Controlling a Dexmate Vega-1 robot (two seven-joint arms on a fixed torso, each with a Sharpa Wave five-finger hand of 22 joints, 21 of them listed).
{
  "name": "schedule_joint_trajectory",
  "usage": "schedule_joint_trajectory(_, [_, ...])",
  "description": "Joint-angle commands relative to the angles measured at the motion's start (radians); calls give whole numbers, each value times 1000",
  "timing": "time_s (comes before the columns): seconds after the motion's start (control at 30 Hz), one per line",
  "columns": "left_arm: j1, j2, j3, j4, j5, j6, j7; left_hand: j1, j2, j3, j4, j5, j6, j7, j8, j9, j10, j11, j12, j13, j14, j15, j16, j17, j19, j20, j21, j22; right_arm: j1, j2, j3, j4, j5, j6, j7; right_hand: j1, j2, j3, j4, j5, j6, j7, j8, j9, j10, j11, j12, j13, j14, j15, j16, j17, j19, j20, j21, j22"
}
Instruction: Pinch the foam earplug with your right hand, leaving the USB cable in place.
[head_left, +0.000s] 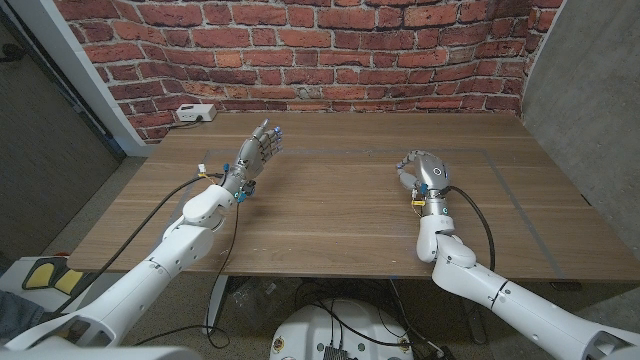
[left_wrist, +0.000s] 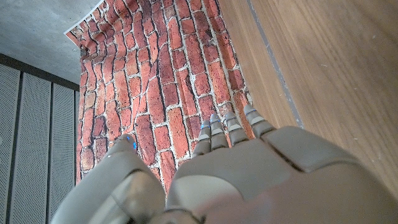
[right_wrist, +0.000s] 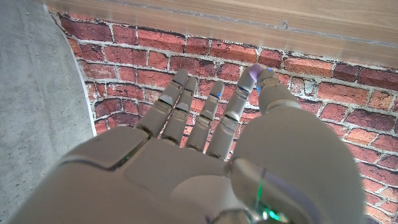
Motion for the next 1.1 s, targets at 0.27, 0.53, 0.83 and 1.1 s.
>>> schedule_joint_trajectory(0.27, [5, 0, 0, -5, 1, -1, 7, 3, 0, -3, 0, 3, 7, 3, -1, 4, 10, -3, -5, 3, 12, -3, -1, 3, -2, 8, -3, 4, -9, -3, 11, -3, -14, 20, -18, 26, -6, 8, -1, 4, 43, -3, 18, -2, 34, -13, 5, -2, 28, -69, -6, 2, 21, -25, 9, 5])
schedule_joint_trajectory(0.53, [3, -1, 1, -5, 0, 4, 6, 4, 0, -4, 0, 3, 8, 2, -1, 4, 11, -2, -5, 3, 12, -3, -1, 3, -1, 8, -4, 5, -13, -6, 17, -8, -11, 23, -11, 16, -10, 0, 8, 5, 2, -9, -1, -4, 28, -10, -4, -2, 27, -66, -11, 4, 23, -24, 10, 6])
schedule_joint_trajectory(0.83, [-2, -3, 4, -2, 0, 7, 6, 4, 1, -5, 0, 2, 9, 2, -2, 4, 12, -1, -6, 3, 12, -1, -1, 3, -1, 8, -5, 5, -14, -13, 17, -15, -9, 14, 18, 5, -13, -8, 15, 6, -11, -16, -8, -5, 23, -3, -11, -2, 22, -61, -16, 5, 17, -20, 7, 6])
schedule_joint_trajectory(1.1, [-6, -6, 5, 3, 2, 9, 9, 5, 2, -6, 1, 2, 11, 1, -2, 4, 11, -2, -7, 3, 12, -1, -2, 3, -1, 9, -7, 5, -10, -9, 16, -5, -9, 19, 14, -2, -18, -14, 18, 7, -16, -10, -11, -6, 21, -1, -14, -2, 21, -61, -19, 5, 16, -19, 6, 6])
